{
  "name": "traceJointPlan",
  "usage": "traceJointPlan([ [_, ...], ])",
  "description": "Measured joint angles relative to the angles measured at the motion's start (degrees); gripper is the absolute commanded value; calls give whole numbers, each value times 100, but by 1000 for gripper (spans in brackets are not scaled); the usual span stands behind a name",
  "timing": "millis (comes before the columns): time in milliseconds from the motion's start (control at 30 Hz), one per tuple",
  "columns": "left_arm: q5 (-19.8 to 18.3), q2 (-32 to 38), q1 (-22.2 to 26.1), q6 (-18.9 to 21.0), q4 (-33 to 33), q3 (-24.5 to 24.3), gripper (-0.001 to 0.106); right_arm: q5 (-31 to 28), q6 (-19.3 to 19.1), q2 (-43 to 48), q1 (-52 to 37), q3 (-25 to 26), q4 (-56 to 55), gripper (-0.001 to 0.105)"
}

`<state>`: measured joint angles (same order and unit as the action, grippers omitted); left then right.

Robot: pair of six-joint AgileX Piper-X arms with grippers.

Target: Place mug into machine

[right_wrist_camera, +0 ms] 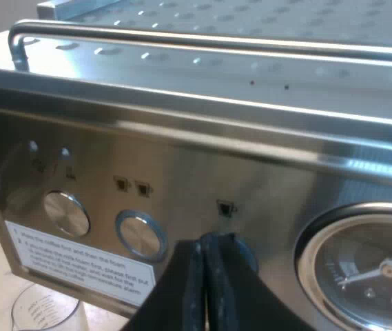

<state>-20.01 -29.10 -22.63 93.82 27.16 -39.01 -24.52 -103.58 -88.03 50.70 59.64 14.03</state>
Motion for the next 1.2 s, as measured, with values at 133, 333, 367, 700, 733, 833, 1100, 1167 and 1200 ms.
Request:
traceJointPlan([
  [133,0,0,0,0,0,0,85,32,30,0,0,11,-57,0],
  [333,0,0,0,0,0,0,85,68,36,-49,-13,35,-318,0],
  [367,0,0,0,0,0,0,85,68,36,-49,-13,35,-338,0],
  [700,0,0,0,0,0,0,85,4,83,-49,-26,35,-255,0],
  [733,0,0,0,0,0,0,85,32,83,-49,-26,14,-217,0],
  [833,0,0,0,0,0,0,85,44,100,-49,-26,2,-181,0],
  [1100,0,0,0,0,0,0,85,-155,125,-49,-26,2,-139,0],
  [1167,0,0,0,0,0,0,85,-226,171,-49,-26,2,-126,0],
  [1200,0,0,0,0,0,0,85,-229,172,-49,-14,2,-116,0],
])
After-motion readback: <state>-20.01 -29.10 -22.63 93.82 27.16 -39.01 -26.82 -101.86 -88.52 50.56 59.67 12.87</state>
